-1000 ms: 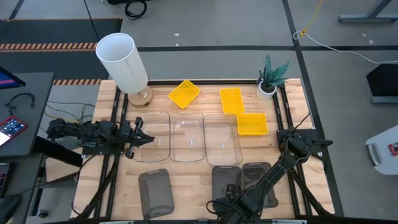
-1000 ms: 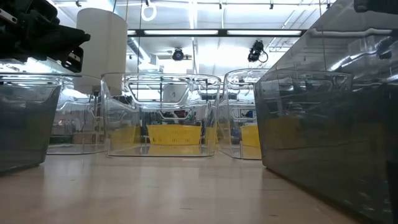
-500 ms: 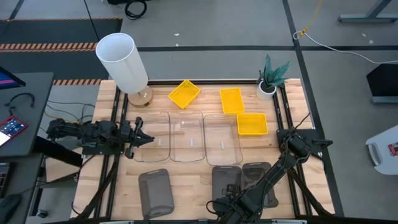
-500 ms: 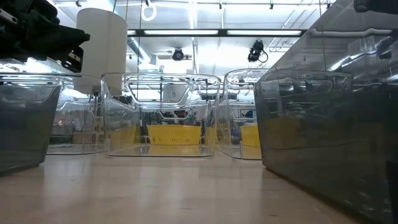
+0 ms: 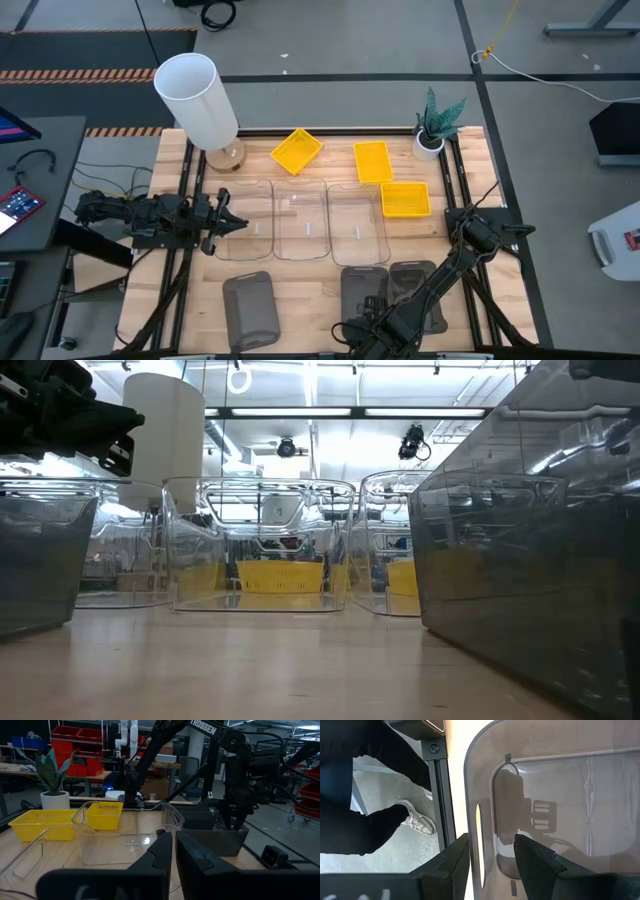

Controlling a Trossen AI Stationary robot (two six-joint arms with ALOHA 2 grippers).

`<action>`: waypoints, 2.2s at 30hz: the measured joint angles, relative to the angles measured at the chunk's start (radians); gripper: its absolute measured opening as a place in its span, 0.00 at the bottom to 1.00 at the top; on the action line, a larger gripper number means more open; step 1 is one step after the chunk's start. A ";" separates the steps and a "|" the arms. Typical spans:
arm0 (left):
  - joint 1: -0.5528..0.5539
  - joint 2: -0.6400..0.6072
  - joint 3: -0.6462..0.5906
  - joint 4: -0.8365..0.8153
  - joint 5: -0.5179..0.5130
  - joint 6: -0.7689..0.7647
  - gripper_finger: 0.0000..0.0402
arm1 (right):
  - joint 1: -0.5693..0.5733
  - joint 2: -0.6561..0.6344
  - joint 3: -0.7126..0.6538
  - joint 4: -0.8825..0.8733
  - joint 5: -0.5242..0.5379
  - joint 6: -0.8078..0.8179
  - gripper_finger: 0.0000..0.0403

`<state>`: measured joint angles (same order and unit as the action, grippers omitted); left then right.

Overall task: Stack baskets by color
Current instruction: Stack the middle black bin into the right black bin

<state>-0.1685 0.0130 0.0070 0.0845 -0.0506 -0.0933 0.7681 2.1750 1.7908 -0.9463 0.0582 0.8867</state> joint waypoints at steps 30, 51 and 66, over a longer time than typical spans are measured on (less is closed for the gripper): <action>0.000 0.000 0.000 0.000 0.000 0.000 0.06 | -0.004 0.000 -0.075 0.055 -0.029 0.012 0.23; 0.000 0.000 0.000 0.000 0.000 0.000 0.07 | -0.007 0.000 -0.076 0.056 -0.048 0.011 0.02; 0.000 0.000 0.000 0.000 0.000 0.000 0.07 | -0.007 0.000 -0.076 0.058 -0.053 0.011 0.02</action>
<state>-0.1684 0.0128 0.0070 0.0845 -0.0507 -0.0933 0.7612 2.1754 1.7145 -0.8886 0.0055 0.8974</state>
